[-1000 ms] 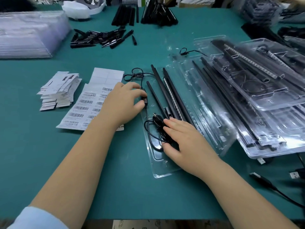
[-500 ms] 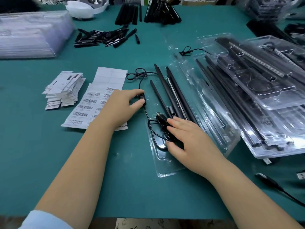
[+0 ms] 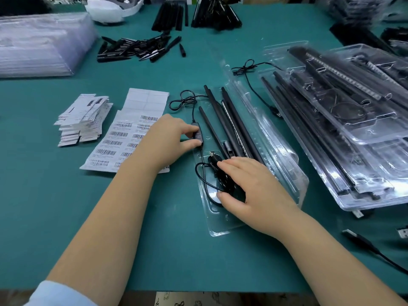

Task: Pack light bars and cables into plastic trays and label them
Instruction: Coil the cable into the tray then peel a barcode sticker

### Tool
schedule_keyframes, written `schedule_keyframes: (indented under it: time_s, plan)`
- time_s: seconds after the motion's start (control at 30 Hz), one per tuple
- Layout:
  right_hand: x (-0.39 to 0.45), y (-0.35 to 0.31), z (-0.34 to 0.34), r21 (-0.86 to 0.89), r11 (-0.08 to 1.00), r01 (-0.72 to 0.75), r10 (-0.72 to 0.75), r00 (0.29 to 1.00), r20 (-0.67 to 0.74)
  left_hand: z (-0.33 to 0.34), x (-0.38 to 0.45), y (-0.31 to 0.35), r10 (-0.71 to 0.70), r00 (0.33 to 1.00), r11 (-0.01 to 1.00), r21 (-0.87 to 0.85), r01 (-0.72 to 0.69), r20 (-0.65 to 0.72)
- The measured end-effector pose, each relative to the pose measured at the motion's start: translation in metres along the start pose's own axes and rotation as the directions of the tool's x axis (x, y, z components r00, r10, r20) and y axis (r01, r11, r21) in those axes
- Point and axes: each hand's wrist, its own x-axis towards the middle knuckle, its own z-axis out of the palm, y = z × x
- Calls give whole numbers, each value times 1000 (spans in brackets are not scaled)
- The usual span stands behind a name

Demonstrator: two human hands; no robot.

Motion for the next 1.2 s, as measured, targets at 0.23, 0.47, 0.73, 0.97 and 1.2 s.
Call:
schedule_keyframes:
  time_s: [0.23,0.47,0.73,0.97,1.2]
  plan:
    - [1,-2,-3,-4,1000,-12,12,998,65,-3,-5,-1,-109,982,993,-38,116,153]
    - [2,-2,1,72,995,-67,57,990,131,-3,-4,3,-184,968,983,22,183,171]
    - [5,3,3,37,997,-75,71,993,97,-29,-25,14,14,960,1000,-24,-8,280]
    - [2,1,2,74,997,-18,16,1000,24,-12,-54,49,-32,973,999,5,32,229]
    - [4,8,-4,64,995,-72,72,997,3,-6,-54,50,-33,985,990,-132,56,169]
